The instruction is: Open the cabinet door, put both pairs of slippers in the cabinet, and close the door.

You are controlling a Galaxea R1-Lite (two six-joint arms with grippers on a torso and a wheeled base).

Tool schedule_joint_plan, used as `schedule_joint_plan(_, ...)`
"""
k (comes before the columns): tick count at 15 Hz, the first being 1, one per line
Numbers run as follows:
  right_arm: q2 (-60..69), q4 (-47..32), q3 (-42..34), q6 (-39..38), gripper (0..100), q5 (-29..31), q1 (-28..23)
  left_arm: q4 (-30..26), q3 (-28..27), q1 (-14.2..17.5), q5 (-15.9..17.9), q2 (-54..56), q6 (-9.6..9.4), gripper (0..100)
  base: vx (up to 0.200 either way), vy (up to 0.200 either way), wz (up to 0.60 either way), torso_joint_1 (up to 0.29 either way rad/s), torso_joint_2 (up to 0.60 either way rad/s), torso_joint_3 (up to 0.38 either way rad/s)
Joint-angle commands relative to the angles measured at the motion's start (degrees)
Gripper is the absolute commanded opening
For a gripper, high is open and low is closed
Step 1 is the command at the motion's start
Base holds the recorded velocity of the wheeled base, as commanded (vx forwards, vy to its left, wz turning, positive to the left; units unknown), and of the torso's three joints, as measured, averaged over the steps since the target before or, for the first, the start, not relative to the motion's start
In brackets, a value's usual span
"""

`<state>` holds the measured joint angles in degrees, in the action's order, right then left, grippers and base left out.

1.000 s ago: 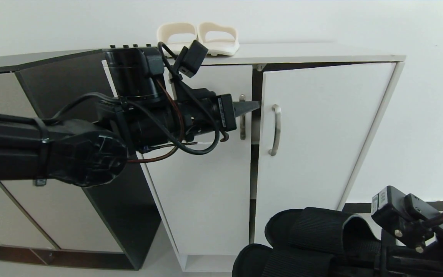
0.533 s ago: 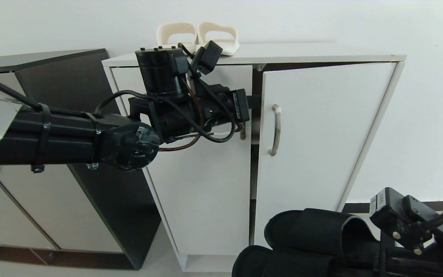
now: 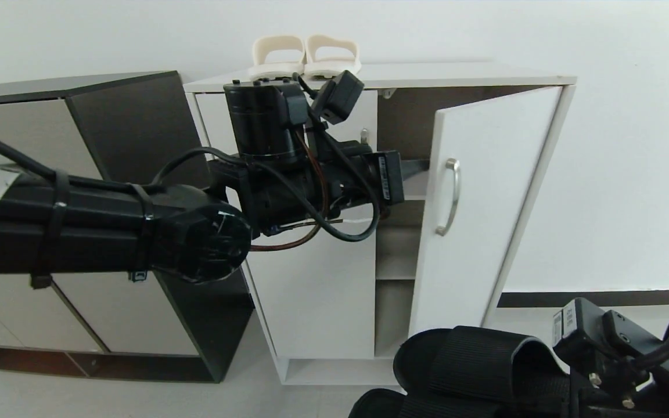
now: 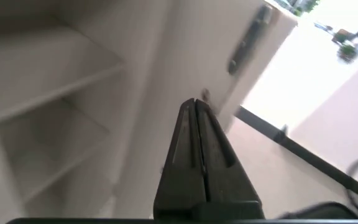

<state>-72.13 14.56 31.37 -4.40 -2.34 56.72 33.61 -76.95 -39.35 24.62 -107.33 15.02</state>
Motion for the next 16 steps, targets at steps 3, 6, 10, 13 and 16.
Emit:
schedule_joint_plan(3,-0.73,0.56,0.01,-0.17,0,0.14,0.58,1.72,3.82,-3.10,-0.54,4.76,-0.60,0,-0.200,0.000,0.00,-0.001,0.00,0.001)
schedule_joint_plan(6,-3.98,1.62,2.38,-1.66,0,3.40,-1.35,4.71,8.39,2.26,-5.73,10.47,-0.69,0,-0.067,0.000,0.00,0.001,0.00,0.002)
schedule_joint_plan(10,-10.05,3.99,10.73,-10.80,0,21.85,-6.27,-3.38,25.18,5.60,-20.58,33.76,-3.68,0,0.000,0.000,0.00,0.000,0.00,0.000)
schedule_joint_plan(13,-10.92,3.90,13.55,-10.63,0,25.46,-11.11,-20.60,36.34,14.21,-35.96,56.61,-13.44,0,0.000,0.000,0.00,0.000,0.00,0.000)
schedule_joint_plan(16,-13.21,3.99,13.55,-10.45,0,29.06,-11.37,-26.40,47.59,27.05,-36.84,72.70,-13.96,0,0.000,0.000,0.00,0.000,0.00,0.000)
